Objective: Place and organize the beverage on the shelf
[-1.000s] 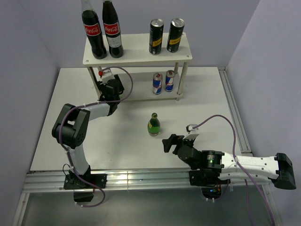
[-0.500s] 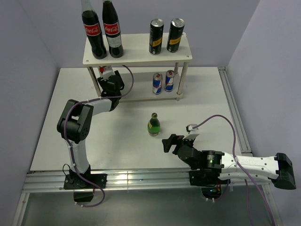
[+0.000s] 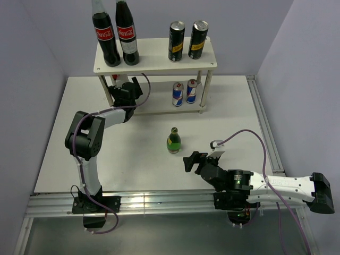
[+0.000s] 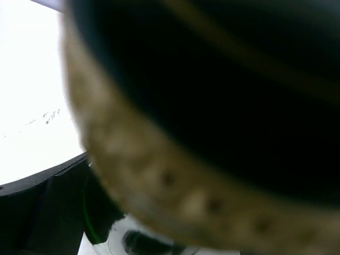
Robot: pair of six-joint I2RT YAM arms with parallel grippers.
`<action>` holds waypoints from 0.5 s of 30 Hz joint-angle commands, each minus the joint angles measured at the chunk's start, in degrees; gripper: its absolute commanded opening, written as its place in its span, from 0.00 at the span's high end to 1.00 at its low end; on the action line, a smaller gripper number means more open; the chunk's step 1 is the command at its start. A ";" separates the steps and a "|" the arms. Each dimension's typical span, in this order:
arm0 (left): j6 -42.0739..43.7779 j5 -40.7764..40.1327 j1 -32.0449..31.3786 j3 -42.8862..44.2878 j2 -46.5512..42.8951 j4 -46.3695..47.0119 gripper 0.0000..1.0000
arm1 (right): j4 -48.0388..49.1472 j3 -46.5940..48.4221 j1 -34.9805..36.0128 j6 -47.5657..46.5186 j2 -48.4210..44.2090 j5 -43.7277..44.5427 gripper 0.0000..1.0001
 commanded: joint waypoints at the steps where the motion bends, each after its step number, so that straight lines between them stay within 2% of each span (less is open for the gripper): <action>1: -2.30 0.08 0.43 0.61 -2.33 -1.05 0.01 | 1.13 0.17 0.43 -0.09 0.14 1.67 0.00; 11: -1.87 1.31 -1.41 -8.62 -12.34 -2.46 0.01 | 0.51 0.26 0.43 0.27 -0.47 1.58 0.00; 15: -1.25 -1.05 -2.47 -13.01 -15.95 -2.72 0.01 | 0.33 0.08 0.43 0.00 -1.36 1.40 0.00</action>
